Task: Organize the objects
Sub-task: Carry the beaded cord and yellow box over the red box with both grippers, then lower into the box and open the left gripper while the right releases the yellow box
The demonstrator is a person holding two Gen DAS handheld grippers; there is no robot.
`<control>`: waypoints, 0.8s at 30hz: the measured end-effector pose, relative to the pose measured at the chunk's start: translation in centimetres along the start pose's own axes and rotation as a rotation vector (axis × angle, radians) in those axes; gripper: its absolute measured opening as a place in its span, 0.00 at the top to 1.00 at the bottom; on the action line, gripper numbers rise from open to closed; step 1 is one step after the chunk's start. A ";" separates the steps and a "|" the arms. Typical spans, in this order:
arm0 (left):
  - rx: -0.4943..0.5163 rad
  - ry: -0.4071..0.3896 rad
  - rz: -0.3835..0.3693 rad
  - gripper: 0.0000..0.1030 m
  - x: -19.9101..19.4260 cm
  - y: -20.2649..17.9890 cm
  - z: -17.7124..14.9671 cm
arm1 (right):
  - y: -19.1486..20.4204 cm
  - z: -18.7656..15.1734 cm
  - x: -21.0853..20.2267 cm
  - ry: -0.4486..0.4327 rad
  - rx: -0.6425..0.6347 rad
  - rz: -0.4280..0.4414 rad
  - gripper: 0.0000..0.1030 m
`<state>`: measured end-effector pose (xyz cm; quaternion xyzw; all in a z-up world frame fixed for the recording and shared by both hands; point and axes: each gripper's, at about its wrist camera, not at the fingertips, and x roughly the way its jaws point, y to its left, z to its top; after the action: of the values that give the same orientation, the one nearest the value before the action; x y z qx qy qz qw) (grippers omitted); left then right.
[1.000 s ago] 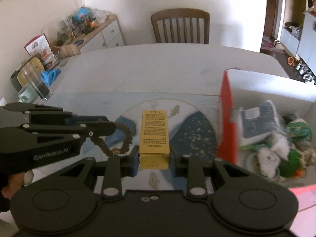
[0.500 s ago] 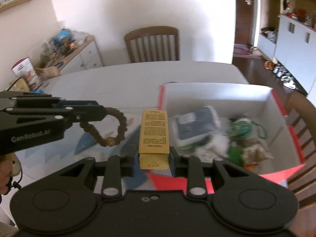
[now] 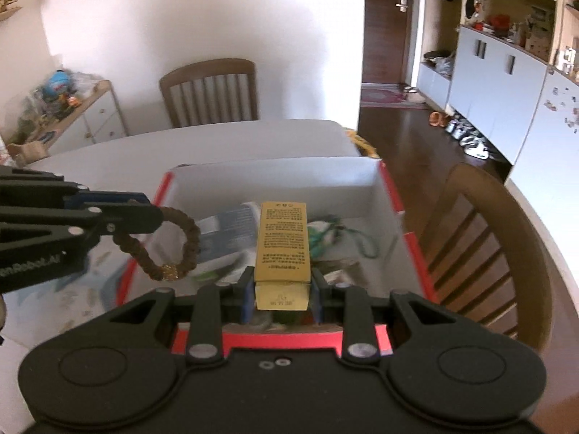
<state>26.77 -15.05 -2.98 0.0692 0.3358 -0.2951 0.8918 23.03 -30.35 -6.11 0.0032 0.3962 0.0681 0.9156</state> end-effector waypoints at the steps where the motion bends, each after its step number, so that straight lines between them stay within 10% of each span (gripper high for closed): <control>1: -0.009 0.001 -0.006 0.90 0.5 -0.1 0.3 | -0.3 0.1 0.2 -0.002 -0.003 -0.009 0.73; 24: -0.087 0.158 0.013 0.90 10.7 0.2 -0.7 | -3.4 -0.7 5.4 -0.045 -0.103 -0.010 0.72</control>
<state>32.92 -19.78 -10.37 0.0555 0.4173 -0.2682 0.8665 26.62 -33.05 -10.71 -0.0443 0.3715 0.0837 0.9236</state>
